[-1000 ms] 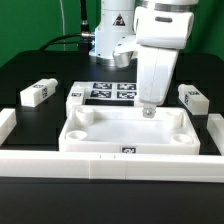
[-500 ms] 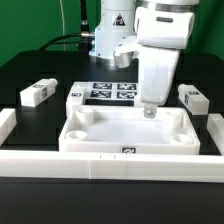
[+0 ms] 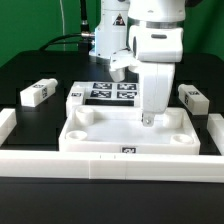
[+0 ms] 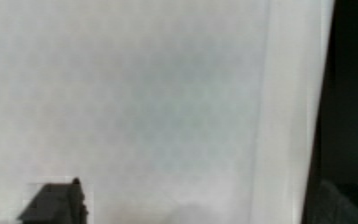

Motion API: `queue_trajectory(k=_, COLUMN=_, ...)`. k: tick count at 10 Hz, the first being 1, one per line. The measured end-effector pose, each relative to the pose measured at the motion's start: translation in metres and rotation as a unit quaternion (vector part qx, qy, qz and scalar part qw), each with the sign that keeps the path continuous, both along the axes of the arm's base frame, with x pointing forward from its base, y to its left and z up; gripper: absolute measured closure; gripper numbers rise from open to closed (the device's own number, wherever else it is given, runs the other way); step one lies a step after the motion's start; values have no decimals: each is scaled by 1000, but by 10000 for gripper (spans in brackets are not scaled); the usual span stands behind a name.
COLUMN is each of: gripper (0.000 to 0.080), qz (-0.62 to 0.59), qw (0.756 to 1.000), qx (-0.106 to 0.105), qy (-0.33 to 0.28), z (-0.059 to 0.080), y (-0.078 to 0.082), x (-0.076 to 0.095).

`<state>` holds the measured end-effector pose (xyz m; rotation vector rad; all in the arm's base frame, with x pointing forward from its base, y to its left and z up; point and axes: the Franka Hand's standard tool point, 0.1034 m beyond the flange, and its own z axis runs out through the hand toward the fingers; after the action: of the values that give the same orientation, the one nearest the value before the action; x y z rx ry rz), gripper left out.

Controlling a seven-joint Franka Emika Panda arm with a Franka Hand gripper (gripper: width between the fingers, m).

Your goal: Assemble desk

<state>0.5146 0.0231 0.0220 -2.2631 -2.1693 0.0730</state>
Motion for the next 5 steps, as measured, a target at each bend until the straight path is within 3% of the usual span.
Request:
queue_trajectory(k=2, gripper=150, qz=-3, qw=1000, qx=2, qy=9, z=-13, y=-2, x=-8)
queue_trajectory(k=4, gripper=150, qz=-13, qw=1000, qx=1, qy=12, z=-14, y=-3, x=-8)
queue_trajectory(k=5, gripper=245, qz=-18, qw=1000, qx=1, qy=11, z=-14, y=-2, x=-6)
